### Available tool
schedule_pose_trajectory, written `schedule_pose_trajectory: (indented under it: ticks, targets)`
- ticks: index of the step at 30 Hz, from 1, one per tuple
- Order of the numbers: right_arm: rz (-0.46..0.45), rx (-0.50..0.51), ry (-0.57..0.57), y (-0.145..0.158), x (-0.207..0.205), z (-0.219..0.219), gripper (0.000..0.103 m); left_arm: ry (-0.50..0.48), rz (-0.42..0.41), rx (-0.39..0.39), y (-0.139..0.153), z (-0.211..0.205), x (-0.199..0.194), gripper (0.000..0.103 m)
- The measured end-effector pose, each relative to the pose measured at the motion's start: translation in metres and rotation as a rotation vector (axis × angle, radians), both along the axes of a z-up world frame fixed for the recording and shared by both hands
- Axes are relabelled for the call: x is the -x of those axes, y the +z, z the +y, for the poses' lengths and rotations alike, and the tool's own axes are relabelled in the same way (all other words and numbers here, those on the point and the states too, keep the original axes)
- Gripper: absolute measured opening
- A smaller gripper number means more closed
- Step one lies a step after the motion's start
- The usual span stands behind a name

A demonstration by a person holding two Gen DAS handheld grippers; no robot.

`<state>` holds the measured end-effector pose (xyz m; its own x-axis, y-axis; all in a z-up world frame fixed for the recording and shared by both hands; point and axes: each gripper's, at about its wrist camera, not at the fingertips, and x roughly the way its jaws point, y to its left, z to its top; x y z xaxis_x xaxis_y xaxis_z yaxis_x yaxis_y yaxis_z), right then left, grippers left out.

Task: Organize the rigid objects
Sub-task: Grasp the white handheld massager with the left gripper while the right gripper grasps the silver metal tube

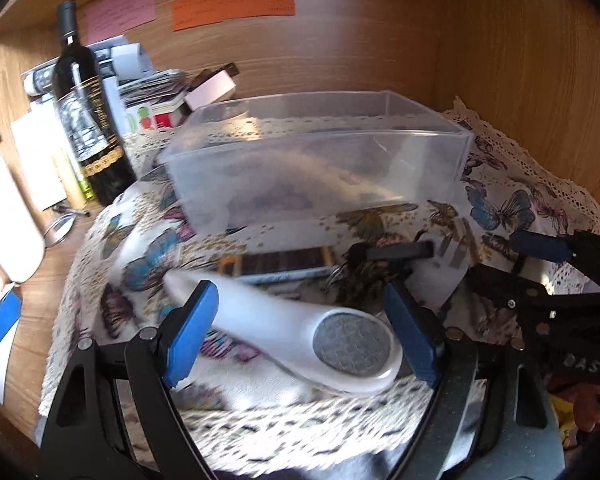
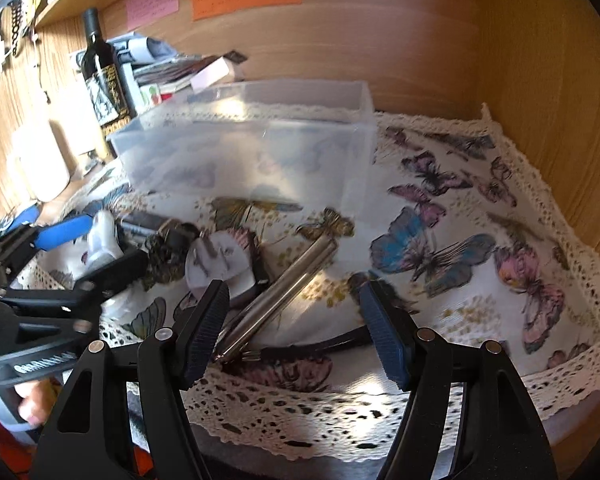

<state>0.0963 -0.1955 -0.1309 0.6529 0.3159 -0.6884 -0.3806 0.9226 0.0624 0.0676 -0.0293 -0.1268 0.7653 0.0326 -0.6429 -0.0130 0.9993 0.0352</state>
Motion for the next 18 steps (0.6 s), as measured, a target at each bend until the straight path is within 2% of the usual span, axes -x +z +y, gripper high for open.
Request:
schedule_pose_trajectory:
  ticks: [6,9,11,15,18]
  targets:
    - [0.027,-0.022,-0.001,-0.008,-0.002,-0.001,0.061,0.056,0.027,0.003,0.004,0.032,0.017,0.086]
    - [0.025,-0.027,-0.013,-0.007,-0.001,-0.005,0.053,0.081,0.044,0.017,0.001,0.044,0.024,0.086]
    - [0.028,-0.031,-0.021,-0.006,-0.001,-0.007,0.044,0.104,0.047,0.006,-0.001,0.049,0.027,0.086]
    - [0.035,-0.036,-0.029,-0.007,-0.004,-0.009,0.038,0.13,0.068,0.05,-0.007,0.058,0.024,0.085]
    - [0.035,-0.032,-0.026,-0.009,-0.007,-0.006,0.037,0.142,0.071,0.068,-0.009,0.056,0.016,0.077]
